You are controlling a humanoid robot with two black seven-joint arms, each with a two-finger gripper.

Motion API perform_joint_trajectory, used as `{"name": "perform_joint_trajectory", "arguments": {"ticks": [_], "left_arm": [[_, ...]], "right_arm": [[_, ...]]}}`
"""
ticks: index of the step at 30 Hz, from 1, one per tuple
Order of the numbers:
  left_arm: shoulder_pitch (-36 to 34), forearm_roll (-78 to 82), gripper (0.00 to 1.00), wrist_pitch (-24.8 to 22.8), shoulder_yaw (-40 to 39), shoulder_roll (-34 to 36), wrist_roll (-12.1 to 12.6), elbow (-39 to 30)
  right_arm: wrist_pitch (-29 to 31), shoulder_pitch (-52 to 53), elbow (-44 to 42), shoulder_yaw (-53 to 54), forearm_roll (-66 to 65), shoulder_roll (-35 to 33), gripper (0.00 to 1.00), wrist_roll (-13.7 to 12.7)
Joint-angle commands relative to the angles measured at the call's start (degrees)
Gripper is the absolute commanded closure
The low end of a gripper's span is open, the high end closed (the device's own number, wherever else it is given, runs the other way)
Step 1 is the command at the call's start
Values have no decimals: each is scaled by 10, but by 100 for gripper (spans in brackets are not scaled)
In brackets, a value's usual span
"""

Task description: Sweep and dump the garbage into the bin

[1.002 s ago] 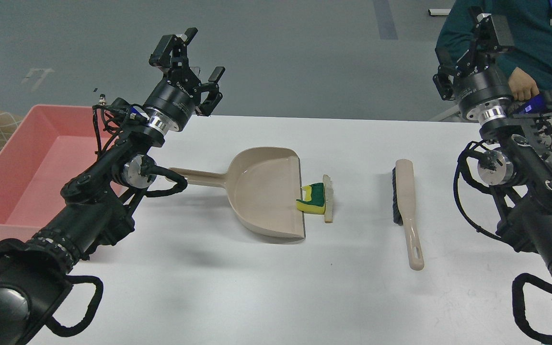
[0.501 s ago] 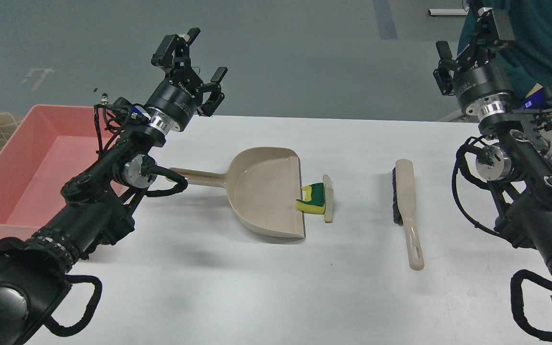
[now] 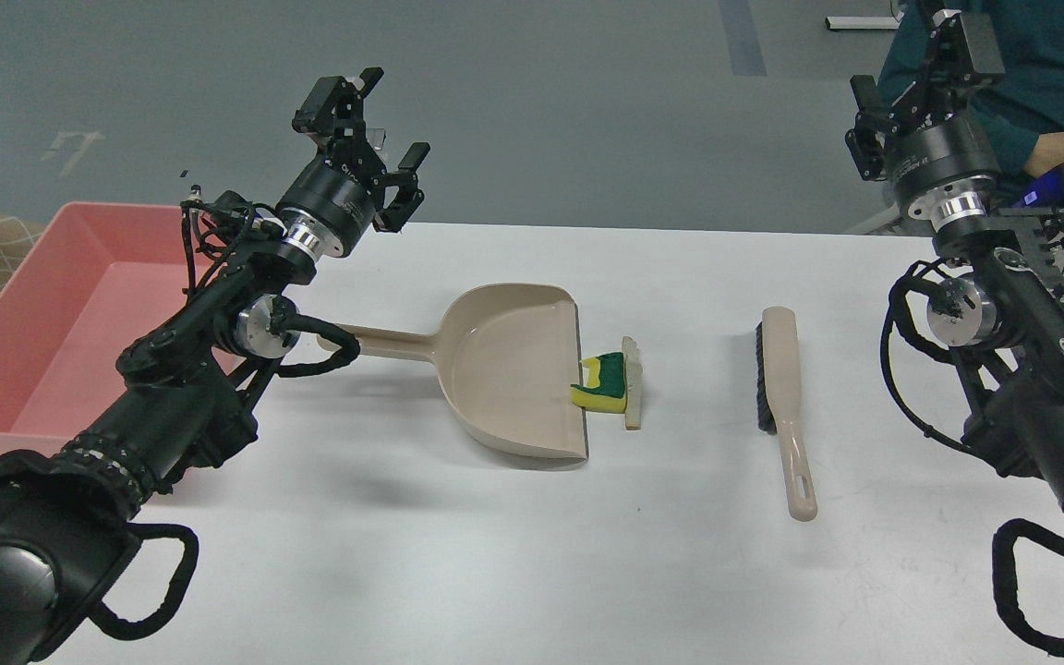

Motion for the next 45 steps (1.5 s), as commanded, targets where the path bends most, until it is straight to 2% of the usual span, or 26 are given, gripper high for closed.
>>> {"name": "perform_joint_trajectory", "arguments": {"ticks": [1,25,30,36,45], "left_arm": [[-1,1,2,-1,1,0,-11,0],[-4,4,2,2,12,-12,-9,-9],[0,5,2,13,13,-17,-8,-30],[6,8,2,40,44,6,-5,-93],[8,70,2,121,150,126,-5,-264]], "right_arm": [[1,1,2,0,0,-1,0,0],[-2,1,4,-2,0,1,0,-1],[-3,-1,4,-2,0,0,0,-1],[-4,-1,4,-2,0,1,0,-1],[-4,-1,6,-1,0,1,0,-1]]}}
